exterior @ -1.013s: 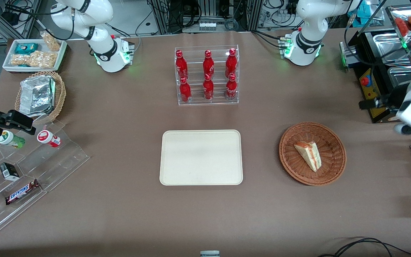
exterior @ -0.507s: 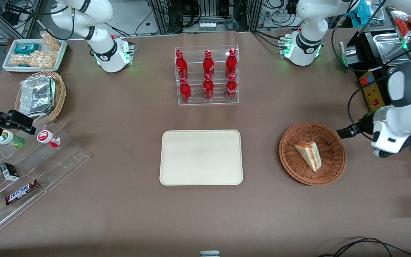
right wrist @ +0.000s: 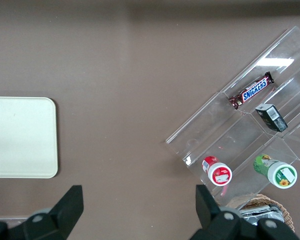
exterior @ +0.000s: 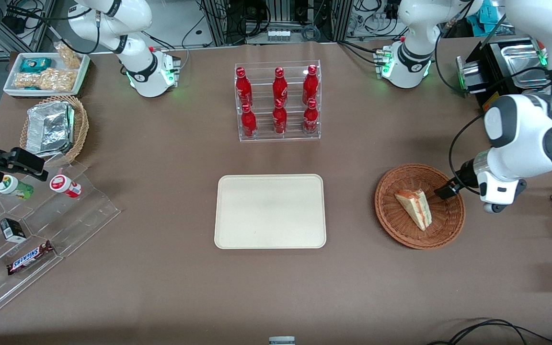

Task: Place sandwich from basket to tray
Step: 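Lower the open left gripper around the wrapped sandwich and close it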

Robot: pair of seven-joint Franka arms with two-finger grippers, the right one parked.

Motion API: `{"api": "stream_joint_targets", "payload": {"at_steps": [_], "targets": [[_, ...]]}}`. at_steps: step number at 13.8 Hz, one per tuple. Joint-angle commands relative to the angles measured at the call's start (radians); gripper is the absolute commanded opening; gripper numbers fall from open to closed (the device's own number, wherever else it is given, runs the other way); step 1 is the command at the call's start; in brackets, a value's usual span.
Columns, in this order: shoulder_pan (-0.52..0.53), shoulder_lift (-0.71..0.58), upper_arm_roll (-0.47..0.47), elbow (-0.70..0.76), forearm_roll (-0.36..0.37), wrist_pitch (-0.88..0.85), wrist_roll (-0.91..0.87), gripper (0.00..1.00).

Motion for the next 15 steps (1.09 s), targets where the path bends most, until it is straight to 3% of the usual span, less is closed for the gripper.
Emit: {"api": "stream_joint_targets", "payload": {"at_steps": [1,15], "targets": [[-0.002,-0.022,-0.006,-0.034,-0.036,0.063,-0.070,1.00],[-0.065,0.075,-0.012,-0.012,-0.029,0.118,-0.110,1.00]]}}
